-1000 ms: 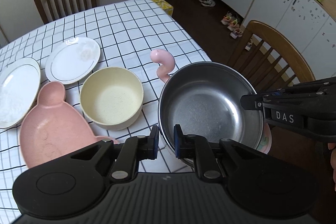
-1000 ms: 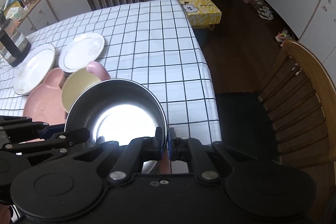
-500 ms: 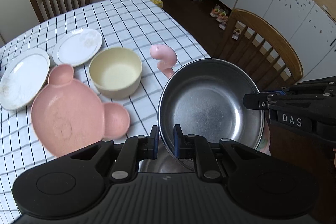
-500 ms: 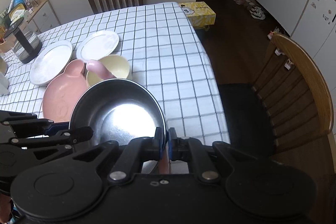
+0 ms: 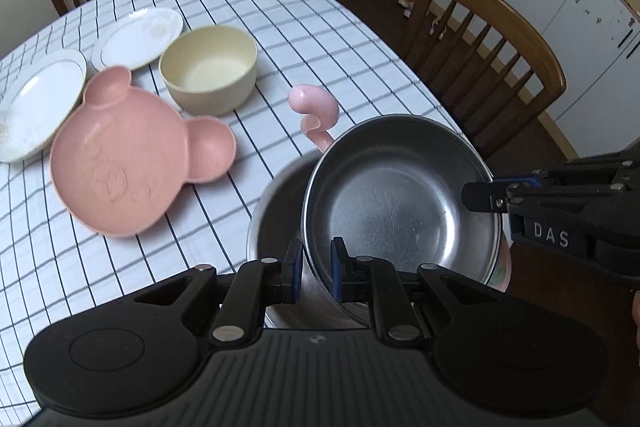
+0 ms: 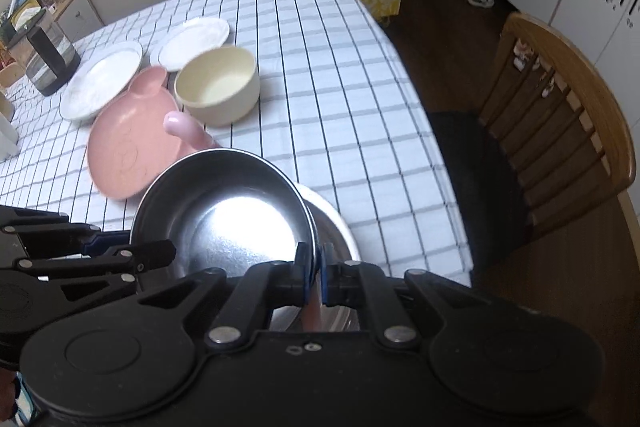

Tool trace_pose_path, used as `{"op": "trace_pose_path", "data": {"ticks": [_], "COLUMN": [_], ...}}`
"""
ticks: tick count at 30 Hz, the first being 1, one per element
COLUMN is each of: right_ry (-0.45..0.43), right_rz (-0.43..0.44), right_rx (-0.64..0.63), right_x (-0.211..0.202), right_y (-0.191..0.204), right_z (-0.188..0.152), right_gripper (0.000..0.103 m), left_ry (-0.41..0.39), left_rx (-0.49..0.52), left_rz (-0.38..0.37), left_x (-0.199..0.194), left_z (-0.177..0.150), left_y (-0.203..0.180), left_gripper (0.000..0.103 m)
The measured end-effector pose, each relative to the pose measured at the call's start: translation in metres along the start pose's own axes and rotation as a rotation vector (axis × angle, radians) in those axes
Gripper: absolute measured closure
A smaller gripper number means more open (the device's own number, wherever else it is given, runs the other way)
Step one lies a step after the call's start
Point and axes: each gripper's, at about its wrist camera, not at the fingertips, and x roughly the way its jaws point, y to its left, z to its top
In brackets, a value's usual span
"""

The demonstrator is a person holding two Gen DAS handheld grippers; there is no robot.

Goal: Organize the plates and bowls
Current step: 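Lift the pink pot with both grippers and lower it into the steel bowl, then open both grippers to release the pot inside the steel bowl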

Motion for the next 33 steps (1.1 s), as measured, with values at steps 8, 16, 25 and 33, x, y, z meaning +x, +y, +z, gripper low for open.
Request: {"op": "trace_pose_path", "data": {"ticks": [8,16,25,33], "right_ry": [0.049,0.082,0.115,0.125], "right_rz": [0.007,0.014,0.030,0.031], "right_rx": [0.048,0.069,0.069,0.053], "right_x": [0.015,0.033,0.050,0.053], "right_y": [-0.005,-0.008,-0.010,-0.008], "right_z": [-0.023,-0.027,-0.026,-0.022], "right_gripper": [0.097,0.097,0.097,0.095], "left_ry": [0.025,0.038,0.053,0.054], "left_rx": [0.017,0.017,0.011,0.001], "left_rz": [0.001,0.014,0.018,0.008], "left_x": [0.014,0.031,0.047,0.048], "left_z": [-0.007,-0.009,-0.006,-0.002], "left_y": [-0.002,0.000,0.006,0.010], "left_gripper": [0.090,0.090,0.090,0.090]}}
